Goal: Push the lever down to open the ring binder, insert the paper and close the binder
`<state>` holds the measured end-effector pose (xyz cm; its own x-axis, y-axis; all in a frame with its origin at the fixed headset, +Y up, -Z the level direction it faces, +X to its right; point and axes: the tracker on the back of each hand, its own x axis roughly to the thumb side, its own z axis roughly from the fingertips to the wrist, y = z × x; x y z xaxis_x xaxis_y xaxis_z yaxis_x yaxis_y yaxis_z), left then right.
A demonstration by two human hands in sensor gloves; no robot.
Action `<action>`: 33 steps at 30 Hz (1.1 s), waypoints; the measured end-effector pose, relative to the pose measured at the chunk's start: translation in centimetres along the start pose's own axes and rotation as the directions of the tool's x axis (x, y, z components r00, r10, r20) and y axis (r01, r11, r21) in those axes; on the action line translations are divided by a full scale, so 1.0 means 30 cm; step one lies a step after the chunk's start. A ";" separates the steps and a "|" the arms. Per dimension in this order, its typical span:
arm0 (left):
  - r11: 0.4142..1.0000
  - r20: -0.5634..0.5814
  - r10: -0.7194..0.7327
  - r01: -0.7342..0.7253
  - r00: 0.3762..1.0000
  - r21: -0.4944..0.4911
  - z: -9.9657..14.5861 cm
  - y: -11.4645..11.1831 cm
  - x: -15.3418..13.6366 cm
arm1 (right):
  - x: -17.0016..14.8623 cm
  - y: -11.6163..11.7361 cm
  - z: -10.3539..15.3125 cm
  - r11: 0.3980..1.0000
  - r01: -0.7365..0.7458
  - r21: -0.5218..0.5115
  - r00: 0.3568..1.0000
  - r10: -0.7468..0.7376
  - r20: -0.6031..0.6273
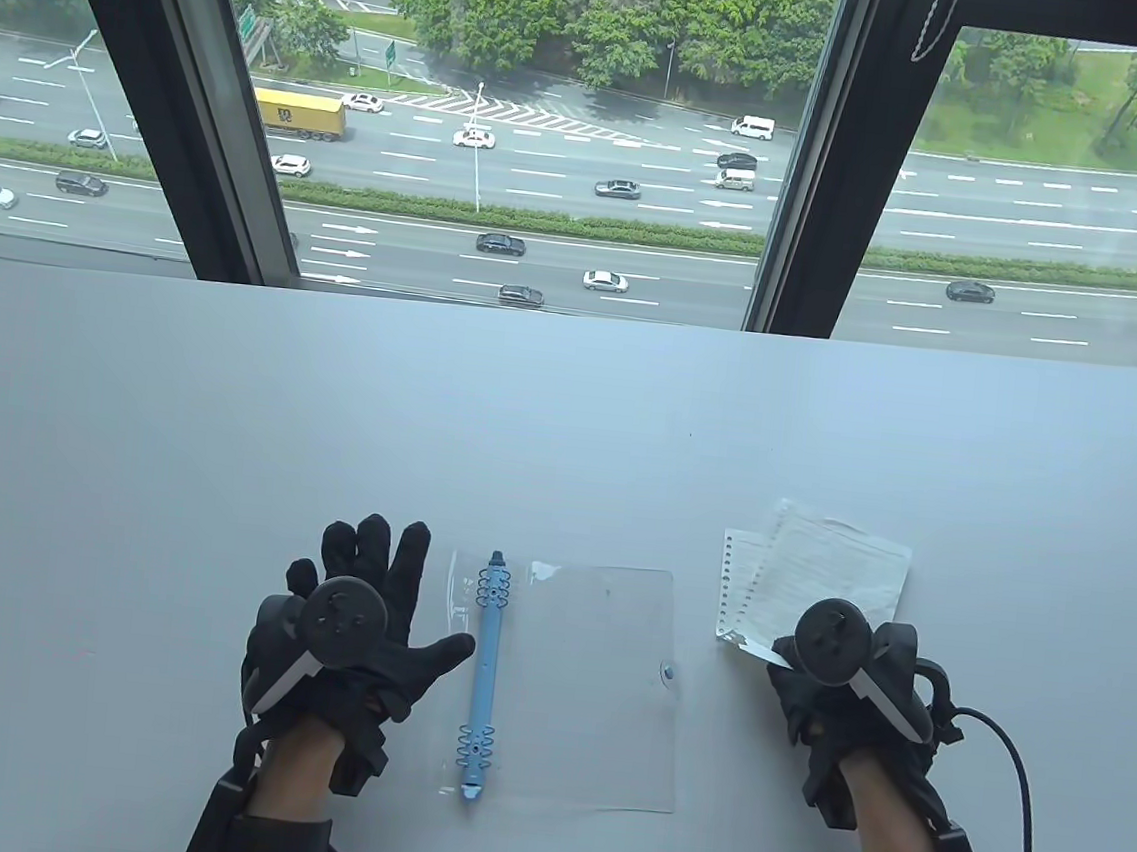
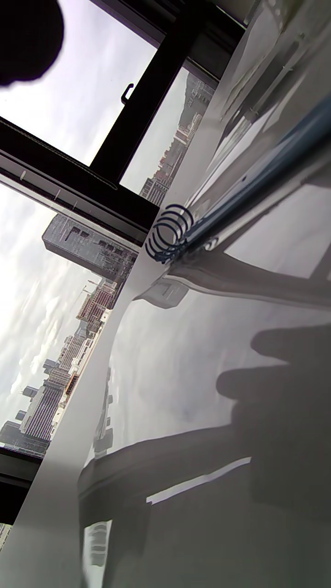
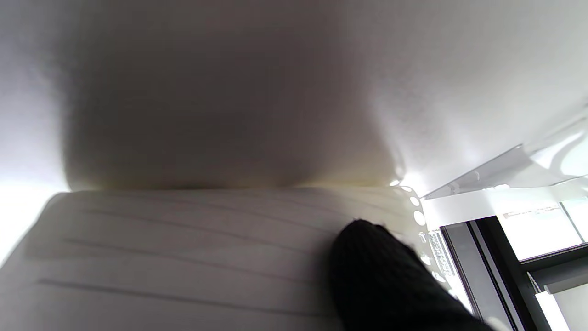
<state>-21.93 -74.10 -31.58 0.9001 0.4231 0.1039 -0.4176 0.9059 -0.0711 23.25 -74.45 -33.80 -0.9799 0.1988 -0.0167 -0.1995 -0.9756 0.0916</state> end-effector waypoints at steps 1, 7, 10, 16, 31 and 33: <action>1.000 0.000 0.000 0.000 1.000 0.000 0.000 0.000 0.000 | 0.001 -0.004 0.000 1.000 -0.004 -0.018 1.000 0.004 0.003; 1.000 0.000 0.002 -0.002 1.000 -0.001 0.000 0.001 0.000 | 0.011 -0.031 0.011 0.987 -0.063 -0.151 0.998 0.066 0.017; 1.000 0.000 0.003 -0.003 1.000 -0.001 0.000 0.001 0.000 | 0.021 -0.050 0.023 0.974 -0.061 -0.220 0.997 0.069 0.029; 1.000 0.001 0.004 -0.004 1.000 -0.001 0.001 0.002 0.001 | 0.039 -0.077 0.050 0.932 -0.097 -0.350 0.993 0.115 0.031; 0.993 0.307 0.080 -0.103 0.948 0.059 0.040 0.005 0.315 | 0.132 -0.201 0.183 0.786 0.166 -0.596 0.981 -0.070 0.180; 0.990 0.331 0.114 -0.134 0.937 0.038 0.025 0.005 0.383 | 0.161 -0.209 0.210 0.758 0.198 -0.621 0.970 -0.063 0.234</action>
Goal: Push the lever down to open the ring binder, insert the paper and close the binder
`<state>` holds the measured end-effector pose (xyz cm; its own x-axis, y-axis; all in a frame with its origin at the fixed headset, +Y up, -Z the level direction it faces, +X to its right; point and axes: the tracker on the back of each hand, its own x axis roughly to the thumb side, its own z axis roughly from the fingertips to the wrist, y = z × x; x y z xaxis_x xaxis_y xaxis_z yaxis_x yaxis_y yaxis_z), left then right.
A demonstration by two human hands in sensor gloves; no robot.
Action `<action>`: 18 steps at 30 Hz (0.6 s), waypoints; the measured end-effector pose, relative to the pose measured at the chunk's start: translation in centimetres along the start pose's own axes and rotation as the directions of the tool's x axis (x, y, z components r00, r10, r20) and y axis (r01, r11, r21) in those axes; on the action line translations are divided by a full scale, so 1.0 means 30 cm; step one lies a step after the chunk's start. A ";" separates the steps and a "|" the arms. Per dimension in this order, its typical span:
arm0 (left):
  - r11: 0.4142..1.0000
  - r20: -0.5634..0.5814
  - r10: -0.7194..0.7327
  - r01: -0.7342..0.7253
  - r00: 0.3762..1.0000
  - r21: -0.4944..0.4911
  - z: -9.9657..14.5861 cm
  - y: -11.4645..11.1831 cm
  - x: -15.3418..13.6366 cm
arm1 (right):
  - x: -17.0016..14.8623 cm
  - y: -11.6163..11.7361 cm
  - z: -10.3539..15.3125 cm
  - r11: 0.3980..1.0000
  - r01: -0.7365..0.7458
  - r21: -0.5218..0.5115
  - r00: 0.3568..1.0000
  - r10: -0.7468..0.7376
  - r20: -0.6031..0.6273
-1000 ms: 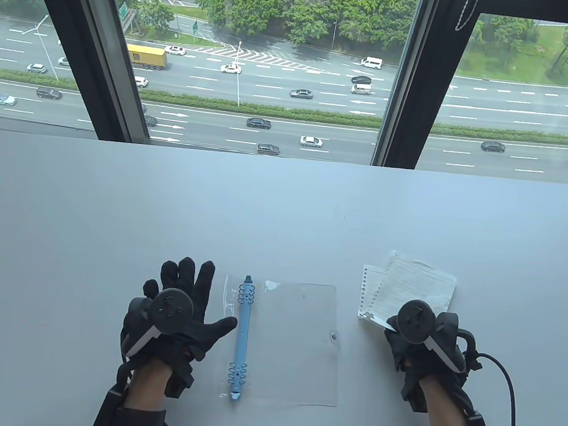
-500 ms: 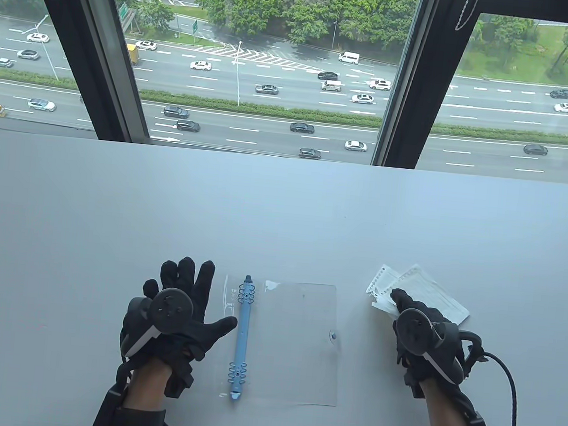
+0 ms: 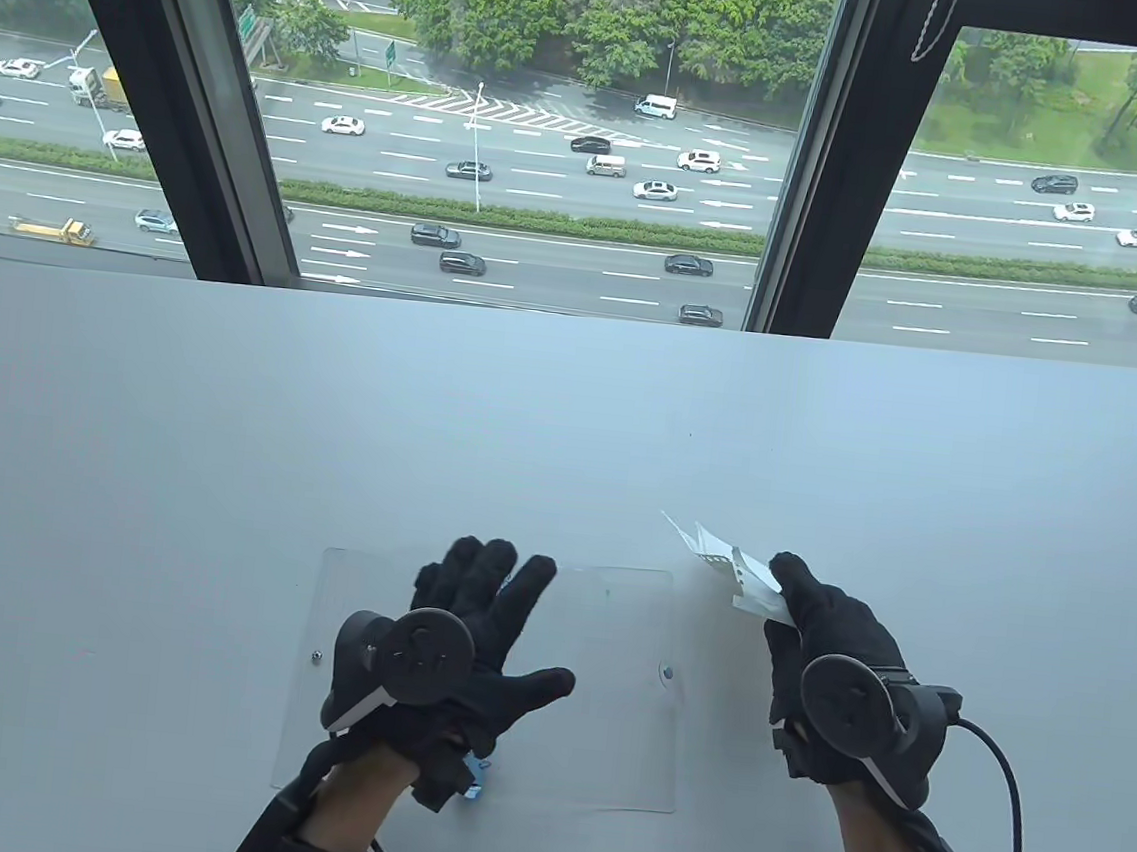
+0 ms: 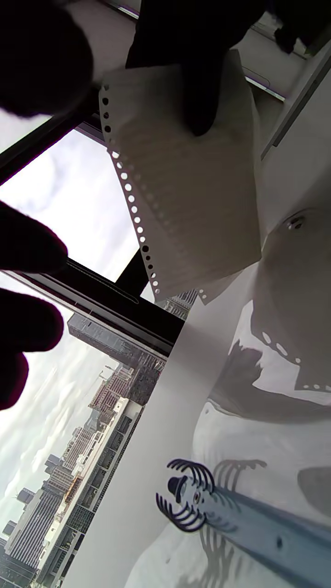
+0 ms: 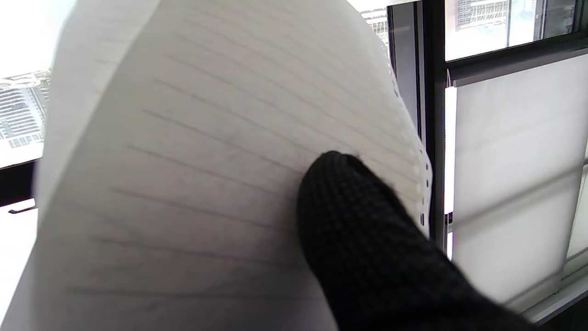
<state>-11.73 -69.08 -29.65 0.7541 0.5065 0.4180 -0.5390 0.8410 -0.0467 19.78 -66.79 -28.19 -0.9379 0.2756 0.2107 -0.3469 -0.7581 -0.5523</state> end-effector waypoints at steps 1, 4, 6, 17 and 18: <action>0.997 -0.004 0.067 -0.067 0.998 -0.047 -0.027 -0.013 0.023 | 0.024 -0.008 0.009 1.000 0.003 -0.018 0.999 -0.002 0.035; 0.856 -0.129 0.474 -0.490 0.871 -0.166 -0.082 -0.084 0.023 | 0.091 -0.022 0.039 0.997 0.022 -0.074 0.990 -0.011 0.144; 0.687 -0.221 0.683 -0.715 0.697 -0.132 -0.093 -0.126 0.004 | 0.122 -0.031 0.053 0.993 0.031 -0.110 0.979 -0.008 0.202; 0.239 -0.476 0.862 -0.968 0.176 0.075 -0.059 -0.242 -0.102 | 0.212 -0.052 0.108 0.995 0.051 -0.083 0.860 -0.002 0.510; 0.236 -0.503 0.850 -0.966 0.155 0.101 -0.055 -0.246 -0.109 | 0.215 -0.052 0.113 0.996 0.051 -0.073 0.854 -0.006 0.520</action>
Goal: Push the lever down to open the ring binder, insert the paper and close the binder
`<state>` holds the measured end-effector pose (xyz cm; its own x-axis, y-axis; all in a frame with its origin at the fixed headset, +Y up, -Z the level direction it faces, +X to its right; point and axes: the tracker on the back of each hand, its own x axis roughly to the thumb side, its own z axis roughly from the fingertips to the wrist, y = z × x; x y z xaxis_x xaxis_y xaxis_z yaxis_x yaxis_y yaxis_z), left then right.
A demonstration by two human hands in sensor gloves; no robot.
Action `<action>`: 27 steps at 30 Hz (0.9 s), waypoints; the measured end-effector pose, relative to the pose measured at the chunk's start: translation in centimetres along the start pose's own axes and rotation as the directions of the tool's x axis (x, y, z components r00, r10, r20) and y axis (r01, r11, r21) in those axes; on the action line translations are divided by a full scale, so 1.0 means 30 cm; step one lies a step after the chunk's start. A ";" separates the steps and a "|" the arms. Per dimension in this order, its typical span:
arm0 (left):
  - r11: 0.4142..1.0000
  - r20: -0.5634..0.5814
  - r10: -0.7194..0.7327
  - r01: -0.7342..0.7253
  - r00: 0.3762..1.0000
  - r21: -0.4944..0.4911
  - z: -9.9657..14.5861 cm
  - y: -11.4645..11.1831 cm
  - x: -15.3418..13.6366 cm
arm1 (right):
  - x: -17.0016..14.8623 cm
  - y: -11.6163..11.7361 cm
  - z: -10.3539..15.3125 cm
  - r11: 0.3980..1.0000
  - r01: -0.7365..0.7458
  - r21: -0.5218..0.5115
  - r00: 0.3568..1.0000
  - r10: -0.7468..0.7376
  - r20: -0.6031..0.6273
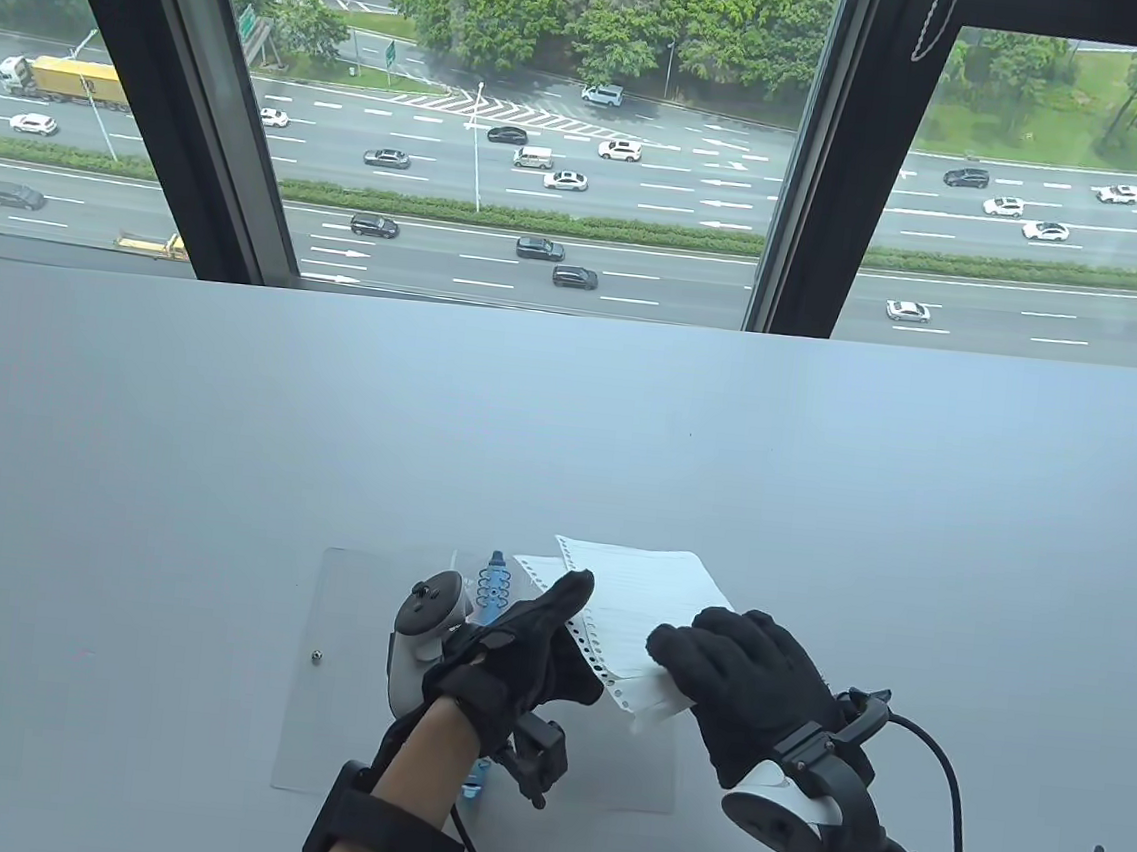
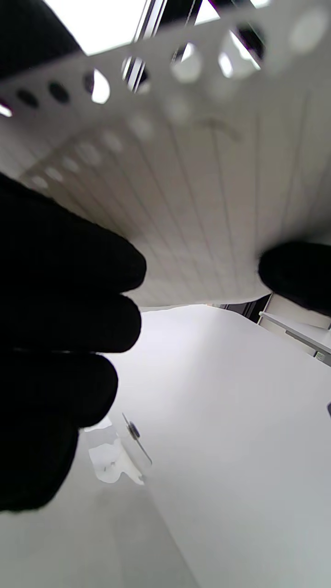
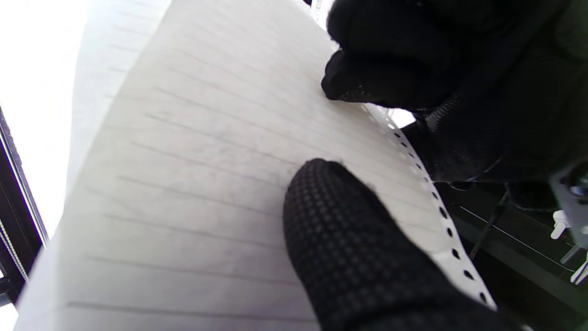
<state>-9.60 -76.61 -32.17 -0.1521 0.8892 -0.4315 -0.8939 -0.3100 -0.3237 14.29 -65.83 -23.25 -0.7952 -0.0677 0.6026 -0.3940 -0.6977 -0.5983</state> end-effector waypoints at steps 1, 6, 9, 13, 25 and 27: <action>1.000 -0.013 0.003 -0.003 1.000 0.016 0.000 0.005 -0.004 | 0.004 0.000 0.001 1.000 0.007 0.010 1.000 -0.007 0.012; 0.997 0.052 -0.030 0.026 0.998 0.073 0.009 0.024 0.014 | -0.033 -0.010 -0.016 0.996 0.035 0.080 0.999 -0.034 -0.021; 0.978 0.135 -0.146 0.123 0.980 0.166 0.030 0.035 0.044 | -0.122 -0.027 -0.040 0.976 0.005 0.217 0.994 0.020 -0.110; 0.918 0.237 -0.339 0.265 0.911 0.293 0.057 0.030 0.086 | -0.296 -0.039 -0.012 0.903 0.143 0.406 0.932 0.016 -0.363; 0.518 0.466 -0.836 0.699 0.291 0.493 0.118 -0.264 0.233 | -0.490 -0.001 0.156 0.824 0.506 0.254 0.721 -0.242 -0.649; 0.502 0.513 -0.825 0.723 0.237 0.474 0.109 -0.314 0.253 | -0.505 0.007 0.172 0.785 0.576 0.228 0.668 -0.292 -0.684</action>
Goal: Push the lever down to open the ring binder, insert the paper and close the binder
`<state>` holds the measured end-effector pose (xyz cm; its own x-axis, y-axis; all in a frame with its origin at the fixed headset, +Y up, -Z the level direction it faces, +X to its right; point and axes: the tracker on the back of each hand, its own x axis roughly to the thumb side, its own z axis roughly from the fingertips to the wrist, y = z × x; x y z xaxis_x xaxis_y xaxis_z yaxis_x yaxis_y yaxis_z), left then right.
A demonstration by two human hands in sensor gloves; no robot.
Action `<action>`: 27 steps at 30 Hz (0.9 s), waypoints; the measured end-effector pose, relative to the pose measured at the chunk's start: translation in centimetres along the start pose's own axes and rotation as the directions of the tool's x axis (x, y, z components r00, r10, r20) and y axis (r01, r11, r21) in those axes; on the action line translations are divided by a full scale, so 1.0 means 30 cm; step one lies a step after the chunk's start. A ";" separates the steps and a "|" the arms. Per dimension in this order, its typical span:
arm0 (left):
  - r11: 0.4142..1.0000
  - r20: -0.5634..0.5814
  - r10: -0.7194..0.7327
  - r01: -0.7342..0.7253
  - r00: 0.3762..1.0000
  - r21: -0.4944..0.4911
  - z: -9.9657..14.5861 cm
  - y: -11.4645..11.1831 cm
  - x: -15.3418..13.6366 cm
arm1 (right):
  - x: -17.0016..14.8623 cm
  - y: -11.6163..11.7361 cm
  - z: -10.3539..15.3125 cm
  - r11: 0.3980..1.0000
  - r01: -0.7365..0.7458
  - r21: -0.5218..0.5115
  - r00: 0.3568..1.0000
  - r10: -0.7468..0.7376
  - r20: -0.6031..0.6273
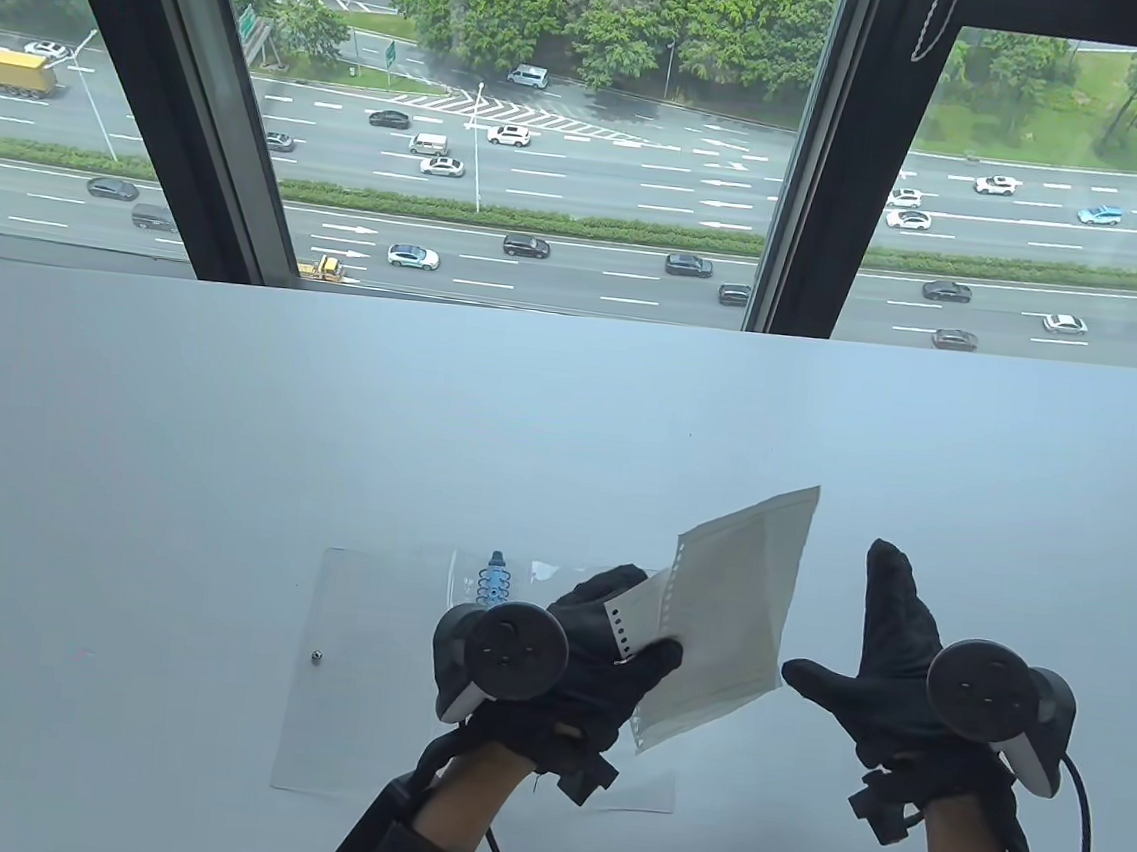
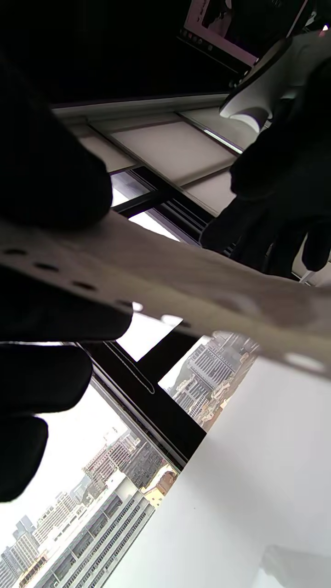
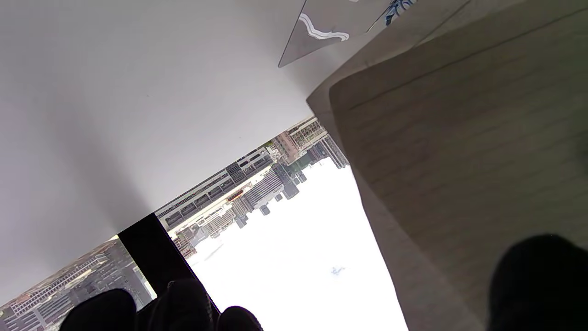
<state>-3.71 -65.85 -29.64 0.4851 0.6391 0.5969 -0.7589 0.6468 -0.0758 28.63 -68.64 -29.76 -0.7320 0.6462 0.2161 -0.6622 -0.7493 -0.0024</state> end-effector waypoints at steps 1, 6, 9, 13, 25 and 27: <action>1.000 0.025 0.002 -0.002 1.000 -0.007 -0.011 -0.011 0.013 | -0.018 0.002 0.000 0.999 0.050 0.023 0.999 -0.050 -0.006; 0.997 0.032 0.077 -0.076 0.996 -0.032 0.012 -0.083 -0.050 | -0.090 0.006 -0.001 0.954 0.279 0.104 0.960 -0.280 -0.012; 0.977 -0.037 0.194 -0.196 0.980 -0.079 0.038 -0.107 -0.093 | -0.099 0.015 -0.006 0.939 0.325 0.113 0.945 -0.328 0.003; 0.964 -0.086 0.200 -0.212 0.976 -0.161 0.051 -0.112 -0.111 | -0.086 0.038 -0.011 0.904 0.382 0.193 0.922 -0.386 -0.016; 0.942 -0.151 0.235 -0.264 0.960 -0.207 0.051 -0.147 -0.133 | -0.082 0.084 -0.027 0.884 0.445 0.144 0.895 -0.445 -0.032; 0.934 -0.176 0.226 -0.265 0.958 -0.241 0.051 -0.156 -0.138 | -0.074 0.074 -0.024 0.884 0.454 0.115 0.890 -0.456 -0.015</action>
<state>-2.83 -72.15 -30.52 0.3698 0.8319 0.4138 -0.7322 0.5351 -0.4213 28.68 -71.62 -30.95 -0.3522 0.9186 0.1793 -0.8991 -0.3853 0.2078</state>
